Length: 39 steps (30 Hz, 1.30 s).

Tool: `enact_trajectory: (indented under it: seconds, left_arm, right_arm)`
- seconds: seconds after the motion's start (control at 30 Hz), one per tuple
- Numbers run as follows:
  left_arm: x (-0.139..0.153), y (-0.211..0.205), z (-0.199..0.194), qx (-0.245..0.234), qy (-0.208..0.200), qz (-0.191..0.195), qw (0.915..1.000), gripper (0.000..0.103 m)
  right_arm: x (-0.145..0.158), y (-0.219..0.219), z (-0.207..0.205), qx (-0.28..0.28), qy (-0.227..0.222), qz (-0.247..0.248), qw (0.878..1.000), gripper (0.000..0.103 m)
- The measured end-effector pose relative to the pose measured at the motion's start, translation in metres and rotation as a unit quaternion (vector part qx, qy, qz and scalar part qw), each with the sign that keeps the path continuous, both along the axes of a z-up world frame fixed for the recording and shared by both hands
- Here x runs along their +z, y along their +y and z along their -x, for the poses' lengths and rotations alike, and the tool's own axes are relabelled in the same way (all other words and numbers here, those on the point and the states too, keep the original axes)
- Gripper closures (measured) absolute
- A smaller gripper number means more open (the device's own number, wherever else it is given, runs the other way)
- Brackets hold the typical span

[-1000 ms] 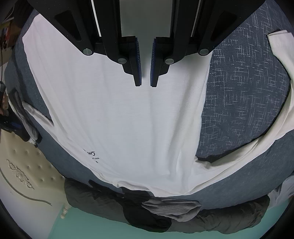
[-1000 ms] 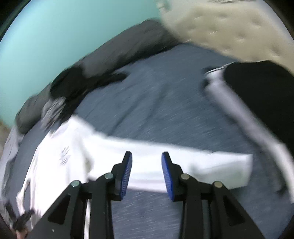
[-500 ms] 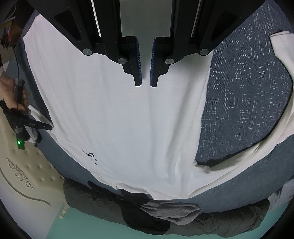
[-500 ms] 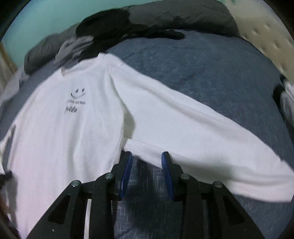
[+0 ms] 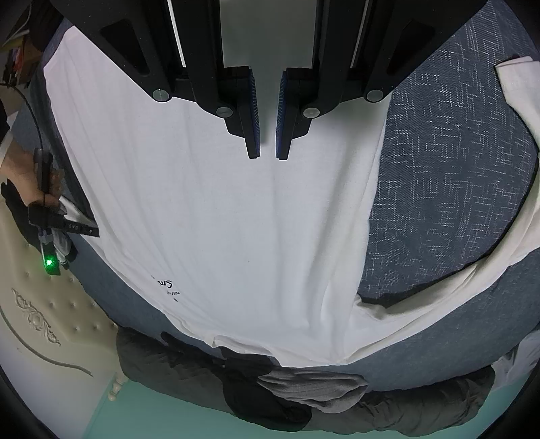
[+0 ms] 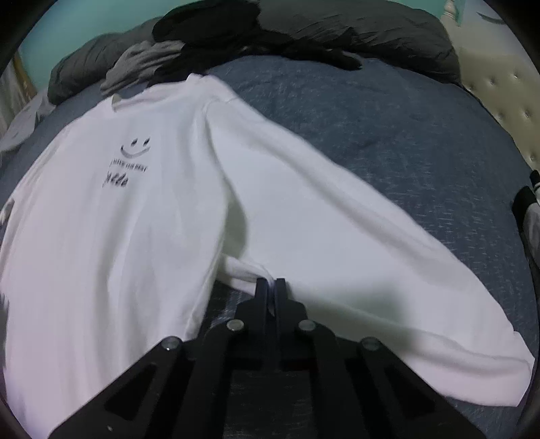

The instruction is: Fold clothes

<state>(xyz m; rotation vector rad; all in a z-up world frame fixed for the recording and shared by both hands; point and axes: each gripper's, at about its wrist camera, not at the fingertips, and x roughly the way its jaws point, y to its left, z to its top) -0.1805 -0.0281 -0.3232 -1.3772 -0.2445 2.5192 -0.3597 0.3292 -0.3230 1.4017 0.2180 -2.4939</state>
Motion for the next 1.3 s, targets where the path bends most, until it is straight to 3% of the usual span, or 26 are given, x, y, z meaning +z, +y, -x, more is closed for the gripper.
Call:
enact_trajectory:
  seconds: [0.43, 0.57, 0.73, 0.87, 1.03, 1.23, 1.3]
  left_arm:
    - [0.0, 0.0, 0.001, 0.002, 0.0, 0.002, 1.0, 0.093]
    - [0.0, 0.001, 0.0, 0.002, 0.0, 0.002, 1.0, 0.093]
    - [0.001, -0.001, -0.001, 0.003, 0.0, 0.002, 1.0, 0.093]
    - [0.001, -0.004, 0.0, 0.006, -0.002, 0.001, 1.0, 0.093]
    - [0.002, -0.005, 0.001, 0.008, -0.001, 0.0, 1.0, 0.093]
    - [0.002, -0.005, 0.001, 0.009, 0.0, 0.002, 1.0, 0.093]
    - [0.003, -0.006, 0.002, 0.01, 0.001, 0.001, 0.9999, 0.093]
  right_arm:
    - [0.036, 0.067, 0.034, -0.119, 0.039, 0.013, 0.992, 0.101]
    - [0.038, 0.07, 0.038, -0.125, 0.038, 0.01, 0.991, 0.101]
    - [0.021, 0.061, 0.043, -0.092, -0.013, -0.02, 0.995, 0.101]
    - [0.019, 0.074, 0.043, -0.082, -0.054, 0.052, 0.994, 0.099]
    - [0.052, 0.087, 0.039, -0.078, 0.013, 0.122, 0.989, 0.099]
    - [0.061, 0.081, 0.071, -0.109, 0.025, 0.147, 0.983, 0.076]
    - [0.057, 0.066, 0.084, -0.101, 0.012, 0.144, 0.984, 0.073]
